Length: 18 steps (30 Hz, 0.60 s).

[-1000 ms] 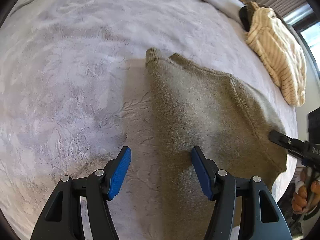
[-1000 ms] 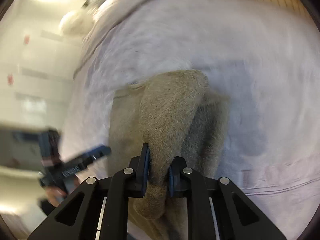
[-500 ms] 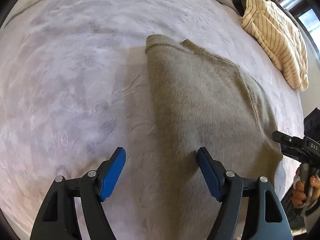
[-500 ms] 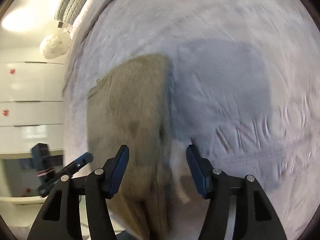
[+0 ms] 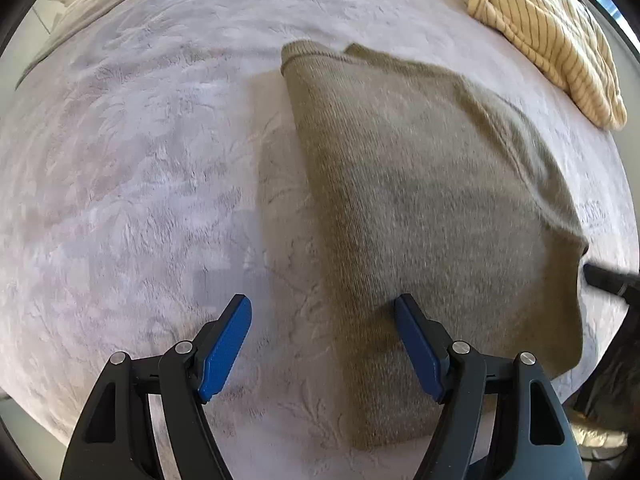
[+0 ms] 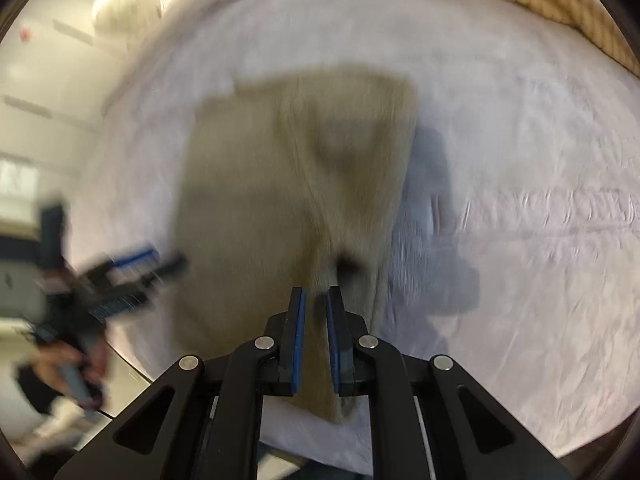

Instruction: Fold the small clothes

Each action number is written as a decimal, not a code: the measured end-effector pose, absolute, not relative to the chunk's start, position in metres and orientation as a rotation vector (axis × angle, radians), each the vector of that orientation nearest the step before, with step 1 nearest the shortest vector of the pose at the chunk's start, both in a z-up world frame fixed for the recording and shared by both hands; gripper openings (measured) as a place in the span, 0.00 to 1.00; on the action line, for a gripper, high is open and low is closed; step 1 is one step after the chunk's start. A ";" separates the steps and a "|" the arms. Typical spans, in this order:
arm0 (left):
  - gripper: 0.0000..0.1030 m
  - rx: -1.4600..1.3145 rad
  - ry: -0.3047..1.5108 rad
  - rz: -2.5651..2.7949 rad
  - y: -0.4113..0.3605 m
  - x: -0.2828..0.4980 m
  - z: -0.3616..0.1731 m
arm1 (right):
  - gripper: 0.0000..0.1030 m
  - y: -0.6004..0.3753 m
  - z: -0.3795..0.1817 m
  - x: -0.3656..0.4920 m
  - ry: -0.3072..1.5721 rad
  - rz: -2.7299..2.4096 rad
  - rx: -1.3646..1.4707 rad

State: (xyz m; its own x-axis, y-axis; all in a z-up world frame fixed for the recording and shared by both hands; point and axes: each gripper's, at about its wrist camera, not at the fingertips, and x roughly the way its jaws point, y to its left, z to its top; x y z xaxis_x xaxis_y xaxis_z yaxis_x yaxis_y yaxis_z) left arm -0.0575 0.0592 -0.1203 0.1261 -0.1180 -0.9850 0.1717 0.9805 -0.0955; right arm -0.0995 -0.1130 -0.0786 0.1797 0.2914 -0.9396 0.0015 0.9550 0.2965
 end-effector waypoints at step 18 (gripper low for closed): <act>0.80 0.029 1.456 -0.181 0.080 -0.087 -0.101 | 0.12 -0.161 -0.080 -0.118 1.443 0.044 0.397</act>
State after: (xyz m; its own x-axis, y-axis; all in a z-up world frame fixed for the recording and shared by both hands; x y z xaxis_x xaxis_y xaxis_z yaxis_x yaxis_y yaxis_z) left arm -0.0867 0.0804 -0.1008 0.1036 -0.1054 -0.9890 0.1400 0.9860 -0.0904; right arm -0.1184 -0.1614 -0.0795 0.1387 0.2662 -0.9539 0.2077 0.9340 0.2908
